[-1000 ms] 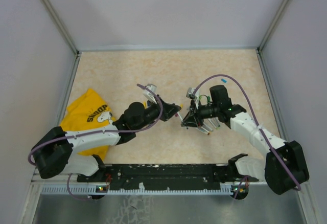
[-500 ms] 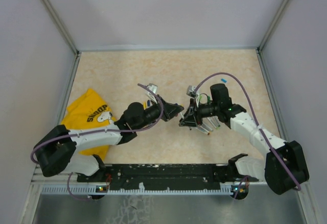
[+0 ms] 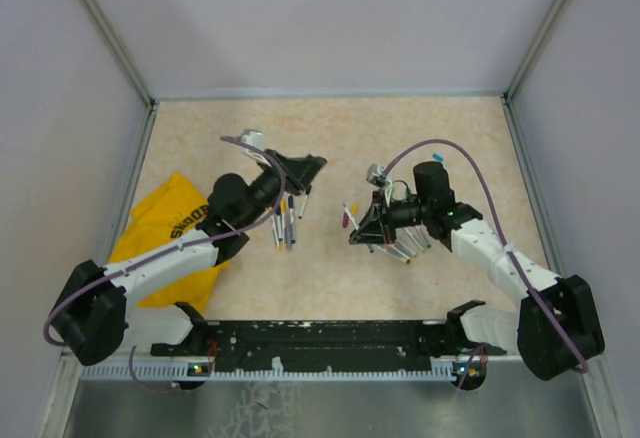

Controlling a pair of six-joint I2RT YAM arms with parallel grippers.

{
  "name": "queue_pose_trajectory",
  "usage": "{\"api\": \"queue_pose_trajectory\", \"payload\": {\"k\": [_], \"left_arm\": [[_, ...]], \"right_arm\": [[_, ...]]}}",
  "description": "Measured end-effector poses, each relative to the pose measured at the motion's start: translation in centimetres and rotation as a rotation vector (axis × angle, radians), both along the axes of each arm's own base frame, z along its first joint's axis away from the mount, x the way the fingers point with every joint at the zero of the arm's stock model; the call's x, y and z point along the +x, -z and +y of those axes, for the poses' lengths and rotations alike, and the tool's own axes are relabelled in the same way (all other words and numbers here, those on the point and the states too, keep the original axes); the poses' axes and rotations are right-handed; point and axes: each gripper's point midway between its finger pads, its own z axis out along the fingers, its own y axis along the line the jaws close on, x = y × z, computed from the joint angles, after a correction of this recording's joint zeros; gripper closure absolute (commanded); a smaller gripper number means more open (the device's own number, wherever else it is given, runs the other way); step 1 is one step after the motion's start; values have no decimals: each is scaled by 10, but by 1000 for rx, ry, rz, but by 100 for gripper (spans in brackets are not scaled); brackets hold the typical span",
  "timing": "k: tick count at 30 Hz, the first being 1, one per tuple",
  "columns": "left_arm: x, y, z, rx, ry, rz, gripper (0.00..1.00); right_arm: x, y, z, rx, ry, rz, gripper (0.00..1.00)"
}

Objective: Open the pen caps
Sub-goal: Open the pen cap from the pen, then place the pen at the center of the board.

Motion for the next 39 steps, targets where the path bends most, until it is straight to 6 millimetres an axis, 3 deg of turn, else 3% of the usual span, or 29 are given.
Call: {"api": "queue_pose_trajectory", "payload": {"k": [4,8,12,17,20,28,39], "left_arm": [[38,-30,46,-48,-166,-51,100],[48,-30,62,-40,-205,-48,100],[48,-27,74,-26,-214,-42,100],[29,-23,89,-7,-210,-65,100],[20,-12,94,23,-201,-69,100],[12,46,109,229,-233,-27,100],[8,65,149,359,-387,-73,100]], "right_arm": [[-4,-2,1,14,-22,4,100],[-5,-1,0,8,-25,-3,100],[-2,15,-8,-70,3,-41,100],[11,38,-28,-237,79,-141,100],[15,51,-38,-322,101,-181,100],[7,97,-50,-561,54,-187,100],[10,137,-59,-765,67,-167,100]]}}
